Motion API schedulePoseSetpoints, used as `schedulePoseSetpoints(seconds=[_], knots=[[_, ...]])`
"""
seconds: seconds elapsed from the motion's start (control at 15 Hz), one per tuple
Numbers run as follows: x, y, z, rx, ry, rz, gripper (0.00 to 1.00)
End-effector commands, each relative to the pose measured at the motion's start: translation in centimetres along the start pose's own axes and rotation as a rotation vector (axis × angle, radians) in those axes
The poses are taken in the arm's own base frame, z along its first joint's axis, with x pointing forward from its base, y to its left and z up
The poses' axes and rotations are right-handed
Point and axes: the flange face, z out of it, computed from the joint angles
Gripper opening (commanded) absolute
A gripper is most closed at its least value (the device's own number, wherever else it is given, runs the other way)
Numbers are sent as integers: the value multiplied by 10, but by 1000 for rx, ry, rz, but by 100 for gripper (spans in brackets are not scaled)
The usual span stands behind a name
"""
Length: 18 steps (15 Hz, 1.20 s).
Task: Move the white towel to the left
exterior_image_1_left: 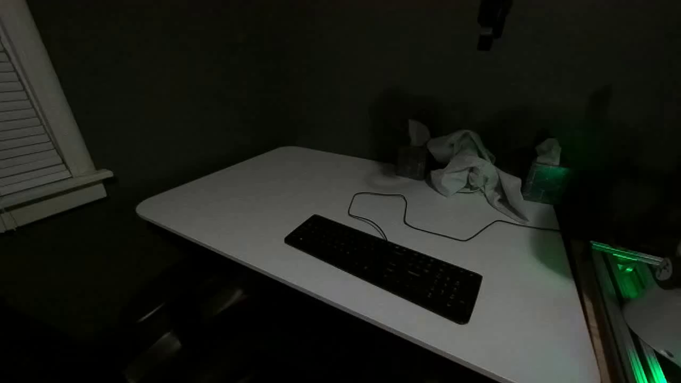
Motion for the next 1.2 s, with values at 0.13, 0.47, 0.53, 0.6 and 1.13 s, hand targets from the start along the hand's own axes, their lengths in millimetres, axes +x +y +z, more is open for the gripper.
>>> schedulePoseSetpoints(seconds=[0.13,0.47,0.53,0.6,1.13], knots=[[0,0,0,0,-1,0,100],[0,0,0,0,-1,0,100],[0,0,0,0,-1,0,100],[0,0,0,0,-1,0,100],[9,5,7,-19,8,52,100]])
